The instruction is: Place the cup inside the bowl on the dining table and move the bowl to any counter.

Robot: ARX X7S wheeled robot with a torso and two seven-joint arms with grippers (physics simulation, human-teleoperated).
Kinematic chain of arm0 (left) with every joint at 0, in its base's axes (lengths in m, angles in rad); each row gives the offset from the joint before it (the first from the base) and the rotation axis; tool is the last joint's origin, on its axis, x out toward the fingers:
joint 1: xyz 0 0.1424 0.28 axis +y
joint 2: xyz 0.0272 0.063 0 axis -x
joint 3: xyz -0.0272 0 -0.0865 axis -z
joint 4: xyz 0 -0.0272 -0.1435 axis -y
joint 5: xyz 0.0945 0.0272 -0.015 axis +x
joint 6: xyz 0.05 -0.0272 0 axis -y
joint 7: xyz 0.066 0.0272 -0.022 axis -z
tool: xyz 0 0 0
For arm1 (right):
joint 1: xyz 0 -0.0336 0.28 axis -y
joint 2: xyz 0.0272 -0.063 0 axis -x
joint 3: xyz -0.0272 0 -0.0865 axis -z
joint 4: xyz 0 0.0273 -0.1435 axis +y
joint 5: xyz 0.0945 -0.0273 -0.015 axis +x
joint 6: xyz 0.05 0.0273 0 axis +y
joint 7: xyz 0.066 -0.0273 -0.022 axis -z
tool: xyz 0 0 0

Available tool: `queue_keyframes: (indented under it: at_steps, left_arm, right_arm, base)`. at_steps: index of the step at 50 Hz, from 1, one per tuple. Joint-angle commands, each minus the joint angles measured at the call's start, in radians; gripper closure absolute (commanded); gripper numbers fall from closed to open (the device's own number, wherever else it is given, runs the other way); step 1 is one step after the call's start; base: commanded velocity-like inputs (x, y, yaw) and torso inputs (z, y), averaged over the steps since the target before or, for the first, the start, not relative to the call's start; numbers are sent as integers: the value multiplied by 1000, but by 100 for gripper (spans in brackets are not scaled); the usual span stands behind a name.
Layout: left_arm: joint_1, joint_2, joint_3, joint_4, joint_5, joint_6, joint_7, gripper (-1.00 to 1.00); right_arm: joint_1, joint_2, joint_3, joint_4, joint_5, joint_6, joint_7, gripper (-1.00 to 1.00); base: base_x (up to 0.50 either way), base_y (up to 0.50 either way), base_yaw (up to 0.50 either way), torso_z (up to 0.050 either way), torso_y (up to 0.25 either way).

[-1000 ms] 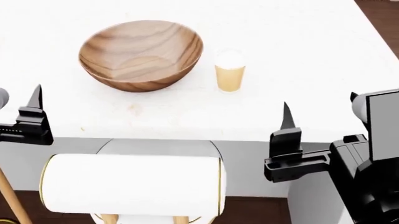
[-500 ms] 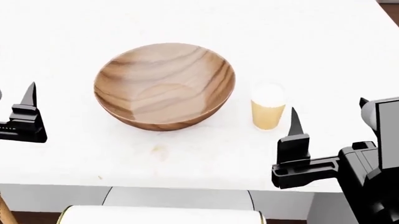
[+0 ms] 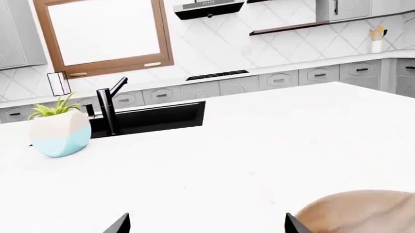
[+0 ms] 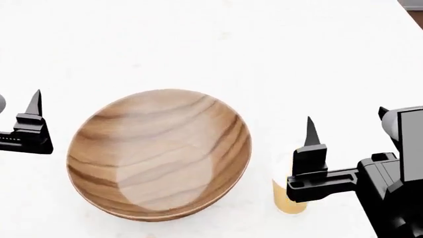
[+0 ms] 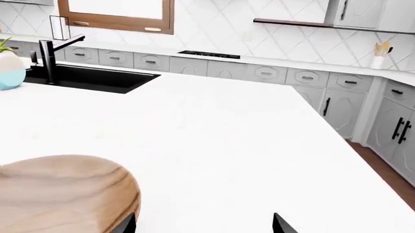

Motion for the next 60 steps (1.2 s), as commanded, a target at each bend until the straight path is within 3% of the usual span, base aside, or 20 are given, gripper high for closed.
queue_keyframes:
  at_steps: [1, 33, 60]
  left_arm:
    - [5, -7, -7, -6, -1, 9, 1, -100]
    - [-12, -11, -4, -7, -9, -1, -6, -100]
    - [23, -23, -11, 1, -21, 11, -1, -100]
  right_arm:
    - [-4, -3, -11, 10, 1, -9, 0, -100]
    - [-177, -41, -157, 116, -120, -192, -144, -100]
    - [-212, -43, -159, 165, -110, -176, -128, -100]
  base:
    - [359, 0, 0, 0, 0]
    - [41, 0, 0, 0, 0]
    - [0, 0, 0, 0, 0]
